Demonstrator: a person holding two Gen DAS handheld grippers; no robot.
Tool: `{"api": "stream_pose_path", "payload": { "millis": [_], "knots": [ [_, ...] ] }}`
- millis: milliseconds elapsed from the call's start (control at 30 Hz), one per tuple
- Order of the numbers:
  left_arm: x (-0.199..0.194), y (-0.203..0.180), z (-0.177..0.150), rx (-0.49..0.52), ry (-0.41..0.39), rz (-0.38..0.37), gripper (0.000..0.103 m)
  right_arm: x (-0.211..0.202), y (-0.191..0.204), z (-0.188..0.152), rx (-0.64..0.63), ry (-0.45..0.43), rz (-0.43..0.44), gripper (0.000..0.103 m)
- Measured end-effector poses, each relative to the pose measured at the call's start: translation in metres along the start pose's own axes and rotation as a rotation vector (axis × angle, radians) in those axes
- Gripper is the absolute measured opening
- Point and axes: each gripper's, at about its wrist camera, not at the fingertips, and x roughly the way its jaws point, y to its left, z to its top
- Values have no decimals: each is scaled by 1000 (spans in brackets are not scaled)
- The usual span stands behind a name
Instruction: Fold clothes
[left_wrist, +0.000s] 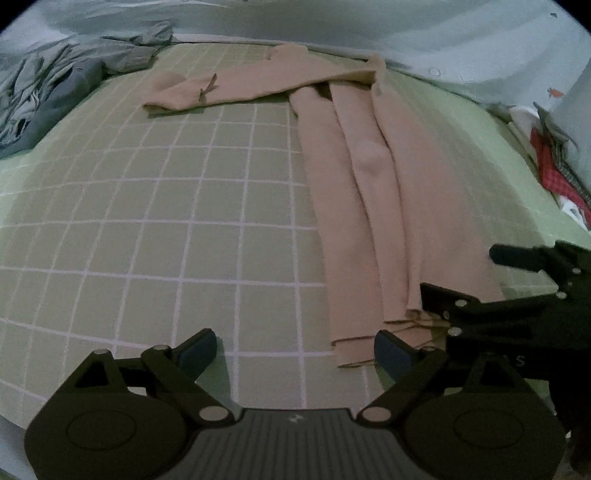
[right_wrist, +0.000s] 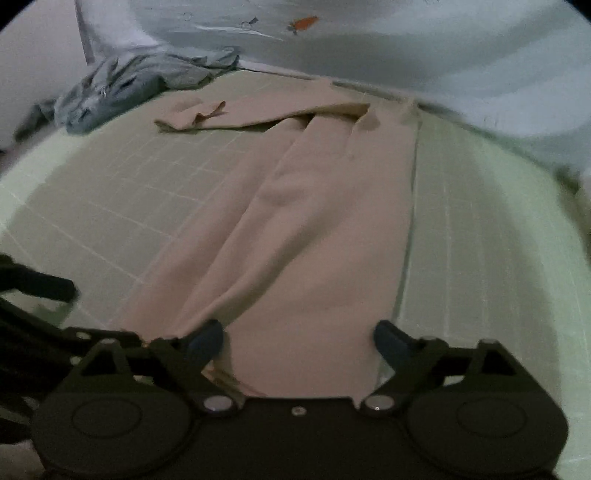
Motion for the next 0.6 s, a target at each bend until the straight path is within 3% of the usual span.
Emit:
{"api": "stream_pose_path", "payload": {
  "millis": [100,300,400,600],
  "knots": [
    [-3,11,4,-59,-13,23,92,0,-6,4,0,1,6,101],
    [-5,56,19,-267,-54,97,92,-1,-47,19,155,-60,-38,103],
    [-3,71,36,-299,-80,118,92,7,-64,30,214,-74,-80,103],
    [5,82,87,-318,-185,91,91,31,-91,55,293,-89,-139,103]
  ]
}}
